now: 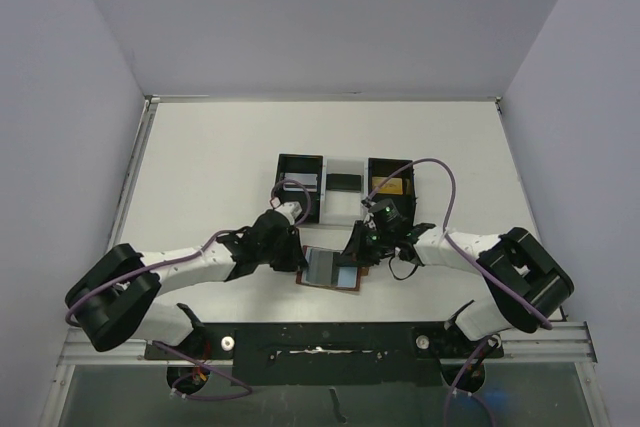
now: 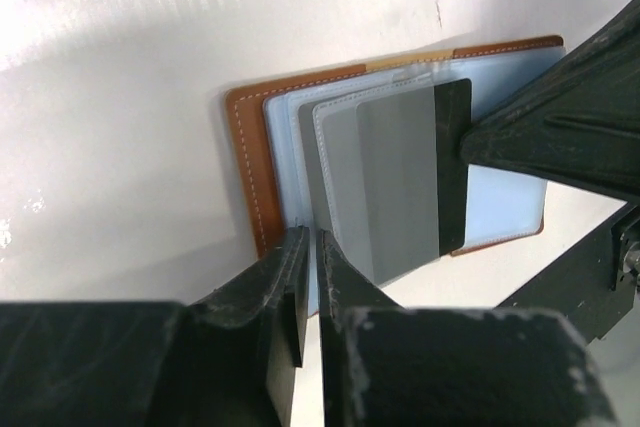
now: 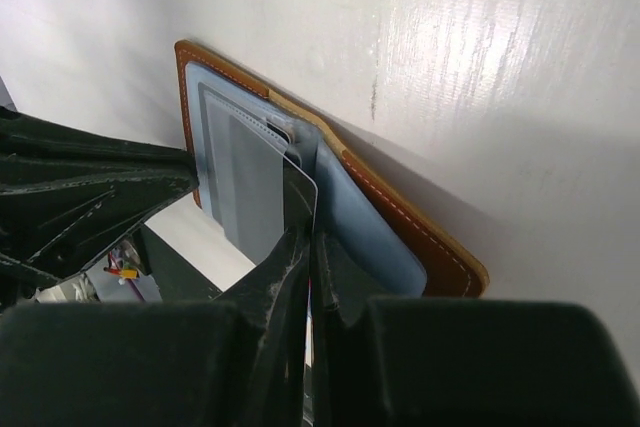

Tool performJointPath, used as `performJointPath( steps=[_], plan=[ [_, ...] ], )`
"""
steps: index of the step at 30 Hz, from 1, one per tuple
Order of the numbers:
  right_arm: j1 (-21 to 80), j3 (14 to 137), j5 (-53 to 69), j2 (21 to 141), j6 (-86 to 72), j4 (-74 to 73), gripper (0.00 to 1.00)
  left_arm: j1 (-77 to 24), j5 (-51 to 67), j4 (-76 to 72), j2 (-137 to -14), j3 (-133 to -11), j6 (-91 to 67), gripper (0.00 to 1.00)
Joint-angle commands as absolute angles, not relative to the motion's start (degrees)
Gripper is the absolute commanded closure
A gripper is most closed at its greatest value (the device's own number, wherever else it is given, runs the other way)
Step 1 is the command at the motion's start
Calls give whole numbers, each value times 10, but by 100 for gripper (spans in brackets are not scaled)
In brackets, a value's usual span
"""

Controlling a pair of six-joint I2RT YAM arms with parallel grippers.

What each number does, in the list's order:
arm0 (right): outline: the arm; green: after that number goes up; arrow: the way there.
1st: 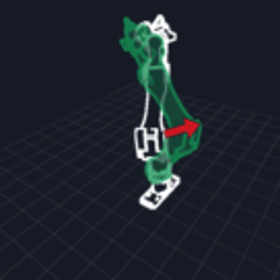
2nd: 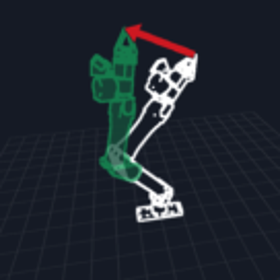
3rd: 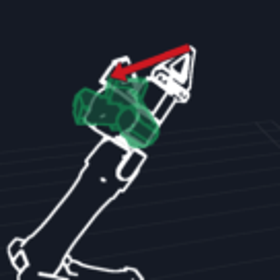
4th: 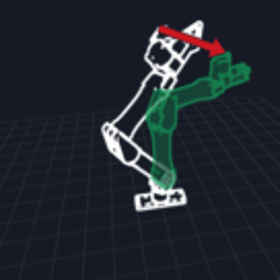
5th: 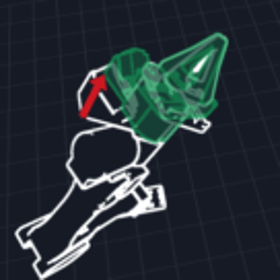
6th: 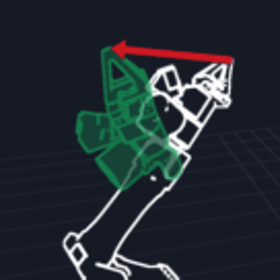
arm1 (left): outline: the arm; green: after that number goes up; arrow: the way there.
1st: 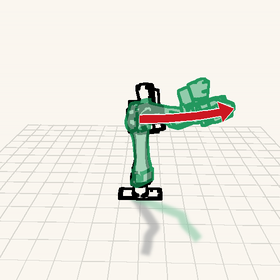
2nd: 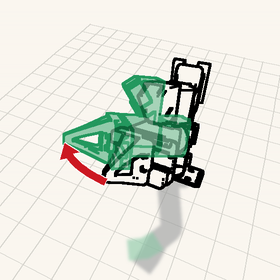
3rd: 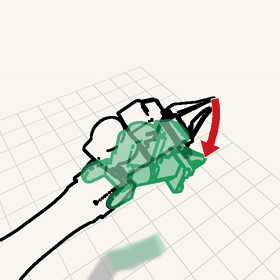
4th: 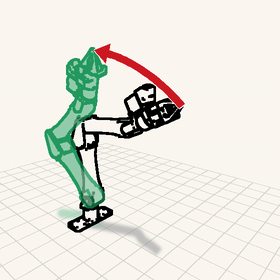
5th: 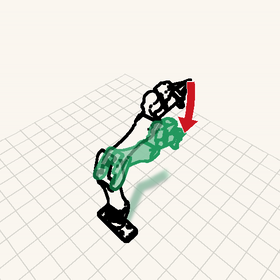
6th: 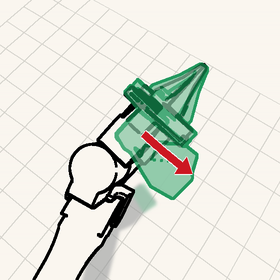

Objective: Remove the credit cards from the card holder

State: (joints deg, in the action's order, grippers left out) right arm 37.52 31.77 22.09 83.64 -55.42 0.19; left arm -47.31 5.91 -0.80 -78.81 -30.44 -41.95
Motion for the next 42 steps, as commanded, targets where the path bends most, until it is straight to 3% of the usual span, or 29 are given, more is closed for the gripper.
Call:
performJointPath(
  steps=[1,5,9,13,18,24,35,42],
  plan=[
    [367,322,217,832,-542,6,100,-475,61,12,-742,-317,-404,89],
    [368,333,215,850,-527,2,100,-475,67,-1,-725,-349,-385,78],
    [369,335,214,849,-522,-3,100,-475,130,-63,-760,-362,-383,77],
    [368,334,217,848,-519,-1,100,-475,149,-77,-833,-374,-371,83],
    [366,332,213,847,-528,0,100,-492,96,-19,-898,-410,-367,100],
    [366,305,198,822,-569,40,97,-494,38,26,-890,-399,-380,100],
    [385,259,189,821,-622,98,69,-494,64,32,-836,-357,-408,100],
    [392,250,180,832,-642,129,71,-494,130,10,-866,-371,-377,100]
  ],
)
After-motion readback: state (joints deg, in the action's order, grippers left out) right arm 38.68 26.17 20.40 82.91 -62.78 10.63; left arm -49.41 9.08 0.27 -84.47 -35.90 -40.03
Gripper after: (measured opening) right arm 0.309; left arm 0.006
